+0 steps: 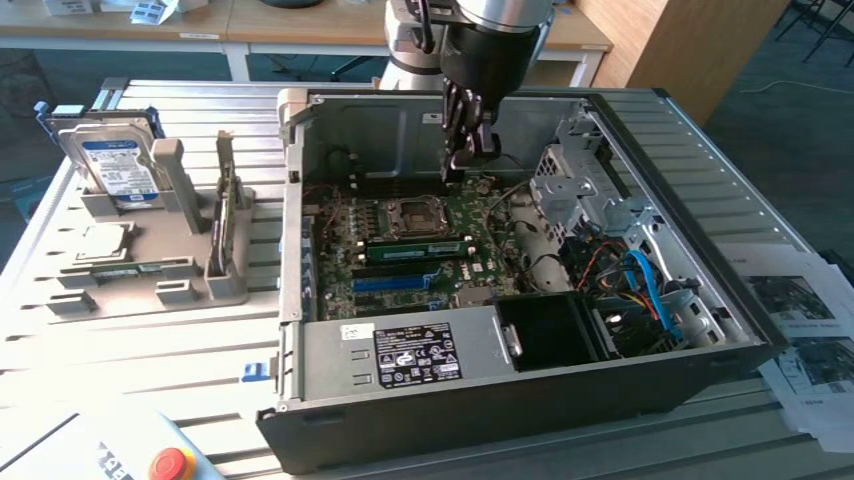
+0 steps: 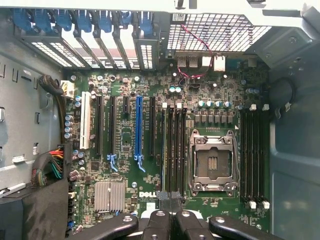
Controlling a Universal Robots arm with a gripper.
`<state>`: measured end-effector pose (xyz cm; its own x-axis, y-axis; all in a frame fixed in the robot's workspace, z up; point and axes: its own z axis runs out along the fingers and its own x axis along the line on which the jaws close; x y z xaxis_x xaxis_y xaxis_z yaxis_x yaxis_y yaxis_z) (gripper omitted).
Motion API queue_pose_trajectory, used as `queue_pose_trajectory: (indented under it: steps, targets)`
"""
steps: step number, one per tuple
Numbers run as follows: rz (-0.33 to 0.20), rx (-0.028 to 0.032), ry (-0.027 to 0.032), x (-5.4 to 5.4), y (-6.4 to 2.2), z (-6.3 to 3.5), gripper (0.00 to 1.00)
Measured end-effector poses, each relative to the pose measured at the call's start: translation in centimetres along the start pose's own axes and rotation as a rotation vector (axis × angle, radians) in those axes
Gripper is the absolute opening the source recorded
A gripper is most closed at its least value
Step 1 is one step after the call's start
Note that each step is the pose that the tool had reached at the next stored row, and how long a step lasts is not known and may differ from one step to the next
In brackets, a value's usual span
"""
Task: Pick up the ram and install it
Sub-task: 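Press down the ram until it locks into place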
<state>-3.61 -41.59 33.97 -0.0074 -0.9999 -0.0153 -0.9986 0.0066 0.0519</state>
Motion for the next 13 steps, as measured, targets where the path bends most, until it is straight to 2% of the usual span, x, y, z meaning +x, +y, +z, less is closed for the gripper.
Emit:
queue_pose_trajectory:
  steps: [5, 13]
  targets:
    - [-0.003, -0.0001, 0.0002, 0.0, -0.07, 0.00, 0.10]
    - [-0.006, -0.0001, 0.0000, 0.1, -1.59, -0.09, 0.10]
